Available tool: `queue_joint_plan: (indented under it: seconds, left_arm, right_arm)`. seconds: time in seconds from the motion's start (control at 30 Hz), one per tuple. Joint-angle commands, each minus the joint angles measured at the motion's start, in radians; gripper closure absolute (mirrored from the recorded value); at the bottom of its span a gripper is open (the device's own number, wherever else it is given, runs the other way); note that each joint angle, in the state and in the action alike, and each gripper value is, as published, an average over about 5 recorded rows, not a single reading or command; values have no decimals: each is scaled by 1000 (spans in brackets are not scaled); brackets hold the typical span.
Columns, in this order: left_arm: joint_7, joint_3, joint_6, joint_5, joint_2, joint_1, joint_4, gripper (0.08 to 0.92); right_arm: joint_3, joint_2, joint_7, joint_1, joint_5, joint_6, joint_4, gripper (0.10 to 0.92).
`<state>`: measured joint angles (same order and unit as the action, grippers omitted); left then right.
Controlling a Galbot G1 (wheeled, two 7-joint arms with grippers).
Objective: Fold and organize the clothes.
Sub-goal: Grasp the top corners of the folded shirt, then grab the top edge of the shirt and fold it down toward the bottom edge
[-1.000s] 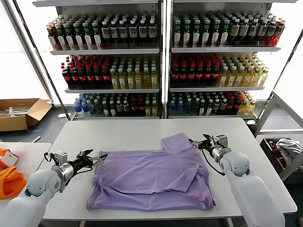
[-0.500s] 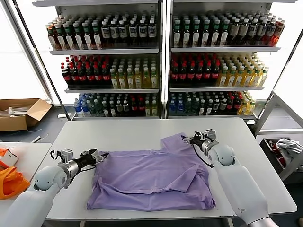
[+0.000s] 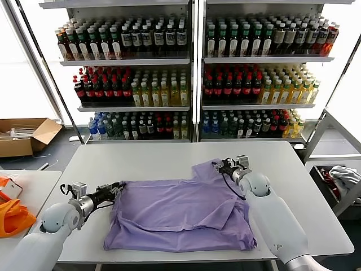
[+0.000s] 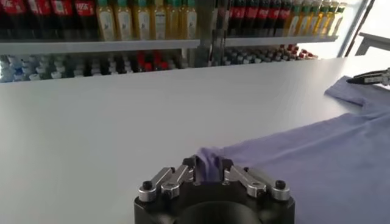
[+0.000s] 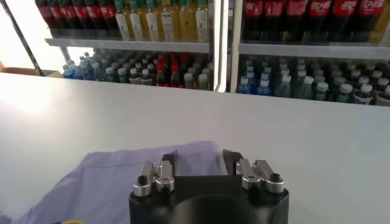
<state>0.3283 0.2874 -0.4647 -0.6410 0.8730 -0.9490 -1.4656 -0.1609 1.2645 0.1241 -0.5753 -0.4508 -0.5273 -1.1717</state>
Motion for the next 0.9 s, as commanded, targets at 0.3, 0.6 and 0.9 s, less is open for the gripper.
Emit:
queue_joint_plan:
  seconds: [0.3,0.6,0.9]
  left_arm:
    - [16,-10,-5,1,-2,-7,-8,915]
    - [10,3,9,-6,-3,10,-23,915]
    - [6,86,8,-37,-39,-76,-181,915]
  right_arm:
    - [-2,20,-3,-3,-58,-3,-3,899]
    - [-18,-6,-16,-40,-141,-11,-117,920]
    - [-100,-49,-62,-170,-253,-38,-352,920]
